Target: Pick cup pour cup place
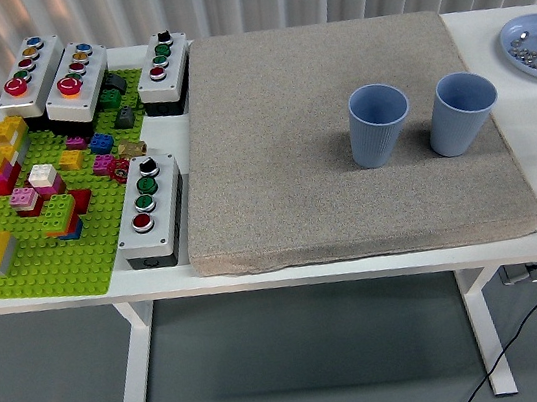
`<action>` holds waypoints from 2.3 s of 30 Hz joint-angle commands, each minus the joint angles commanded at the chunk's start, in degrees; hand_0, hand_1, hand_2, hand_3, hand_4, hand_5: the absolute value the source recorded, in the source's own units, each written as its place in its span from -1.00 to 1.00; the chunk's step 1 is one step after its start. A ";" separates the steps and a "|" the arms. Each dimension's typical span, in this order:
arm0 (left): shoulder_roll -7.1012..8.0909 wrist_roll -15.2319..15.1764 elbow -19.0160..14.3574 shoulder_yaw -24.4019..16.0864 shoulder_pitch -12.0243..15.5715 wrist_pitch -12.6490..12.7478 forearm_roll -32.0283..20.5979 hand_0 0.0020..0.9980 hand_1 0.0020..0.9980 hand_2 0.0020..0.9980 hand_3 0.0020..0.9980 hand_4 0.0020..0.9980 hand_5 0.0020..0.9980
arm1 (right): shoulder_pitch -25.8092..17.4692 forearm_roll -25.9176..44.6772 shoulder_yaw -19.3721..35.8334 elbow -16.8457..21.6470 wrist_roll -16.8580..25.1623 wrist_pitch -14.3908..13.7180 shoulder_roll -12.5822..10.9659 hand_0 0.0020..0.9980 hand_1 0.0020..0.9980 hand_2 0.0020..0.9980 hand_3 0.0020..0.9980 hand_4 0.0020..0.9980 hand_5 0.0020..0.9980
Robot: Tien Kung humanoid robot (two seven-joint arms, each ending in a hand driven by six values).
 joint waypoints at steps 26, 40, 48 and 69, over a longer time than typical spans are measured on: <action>-0.27 0.02 0.00 -1.05 -0.45 0.02 1.06 0.44 0.33 0.47 0.30 -0.02 0.96 | -0.11 -4.33 1.35 -1.30 0.35 -1.35 0.84 0.83 0.59 0.56 0.62 0.55 1.00; -0.26 0.02 0.00 -0.79 -0.49 0.00 0.80 0.44 0.33 0.47 0.30 -0.02 0.96 | -0.21 -5.32 1.44 -1.10 0.12 -1.75 0.91 0.83 0.60 0.56 0.62 0.55 1.00; -0.23 -0.02 0.00 -0.63 -0.26 0.03 0.54 0.44 0.33 0.47 0.30 -0.02 0.96 | -0.42 -5.51 1.25 -1.07 0.10 -1.64 1.01 0.83 0.60 0.56 0.62 0.56 1.00; -0.22 -0.09 0.00 -0.69 -0.34 0.05 0.58 0.45 0.33 0.47 0.30 -0.01 0.96 | -0.43 -5.85 1.49 -1.05 0.22 -1.73 1.05 0.84 0.61 0.57 0.61 0.56 1.00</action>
